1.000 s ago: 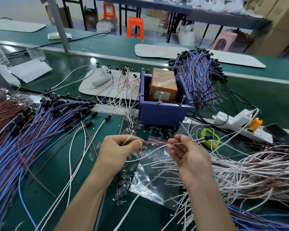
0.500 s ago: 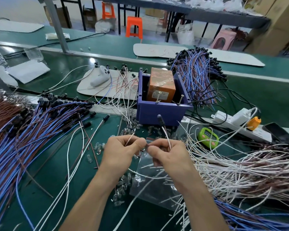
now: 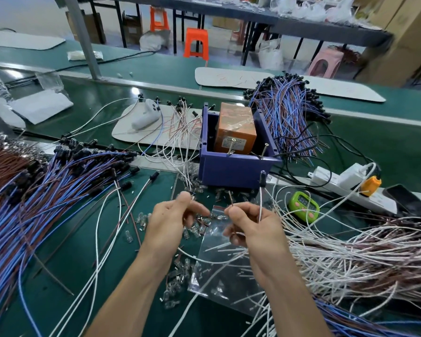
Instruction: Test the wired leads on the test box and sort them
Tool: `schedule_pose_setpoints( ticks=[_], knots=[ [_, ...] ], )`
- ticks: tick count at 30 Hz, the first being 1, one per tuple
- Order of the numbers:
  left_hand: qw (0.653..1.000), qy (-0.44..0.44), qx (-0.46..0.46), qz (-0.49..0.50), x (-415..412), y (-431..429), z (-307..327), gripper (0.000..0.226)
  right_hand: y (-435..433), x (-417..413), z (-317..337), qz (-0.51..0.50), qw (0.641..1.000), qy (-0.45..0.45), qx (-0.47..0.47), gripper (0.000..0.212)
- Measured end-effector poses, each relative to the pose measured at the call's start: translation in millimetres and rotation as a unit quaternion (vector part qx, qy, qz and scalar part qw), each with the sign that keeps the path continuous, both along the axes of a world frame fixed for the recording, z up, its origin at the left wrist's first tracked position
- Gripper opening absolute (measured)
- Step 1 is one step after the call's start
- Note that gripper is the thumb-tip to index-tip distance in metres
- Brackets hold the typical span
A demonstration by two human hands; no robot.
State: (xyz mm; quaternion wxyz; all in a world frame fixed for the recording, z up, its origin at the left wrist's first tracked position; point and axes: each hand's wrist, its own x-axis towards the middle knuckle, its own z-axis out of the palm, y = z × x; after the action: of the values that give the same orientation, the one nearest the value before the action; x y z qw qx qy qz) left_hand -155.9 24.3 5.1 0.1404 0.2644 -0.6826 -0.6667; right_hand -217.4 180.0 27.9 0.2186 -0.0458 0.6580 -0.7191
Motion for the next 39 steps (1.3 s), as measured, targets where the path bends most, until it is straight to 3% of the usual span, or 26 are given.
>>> schedule_pose_setpoints(
  ticks=[4,10,17,22,26,29,32,36,39],
  knots=[
    [0.998,0.016,0.031,-0.044,-1,3,-2,0.041,-4,2,1,0.027,0.999,0.010,-0.022,0.030],
    [0.998,0.050,0.022,-0.040,0,9,-2,0.030,-11,8,1,0.048,0.999,0.005,-0.021,0.011],
    [0.999,0.033,0.016,-0.030,5,8,5,0.045,-12,10,5,0.095,0.995,-0.021,-0.028,0.008],
    [0.999,-0.043,-0.003,0.008,5,8,4,0.077,-14,12,1,0.056,0.997,-0.041,-0.019,0.008],
    [1.000,-0.025,-0.003,0.015,6,9,5,0.047,-13,10,-5,-0.013,0.998,-0.058,-0.025,0.012],
    [0.999,-0.018,-0.027,-0.041,6,5,3,0.048,-6,6,-6,-0.044,0.998,-0.049,-0.021,0.011],
    [0.998,0.021,0.029,-0.050,3,3,3,0.037,4,0,-2,-0.086,0.995,-0.037,-0.045,0.010],
    [0.995,0.035,0.090,0.003,-4,4,12,0.004,17,-10,7,-0.134,0.988,0.002,-0.082,0.024],
    [0.998,0.024,0.048,0.021,-12,2,16,0.009,25,-19,14,-0.170,0.982,0.021,-0.077,0.026]
  ],
)
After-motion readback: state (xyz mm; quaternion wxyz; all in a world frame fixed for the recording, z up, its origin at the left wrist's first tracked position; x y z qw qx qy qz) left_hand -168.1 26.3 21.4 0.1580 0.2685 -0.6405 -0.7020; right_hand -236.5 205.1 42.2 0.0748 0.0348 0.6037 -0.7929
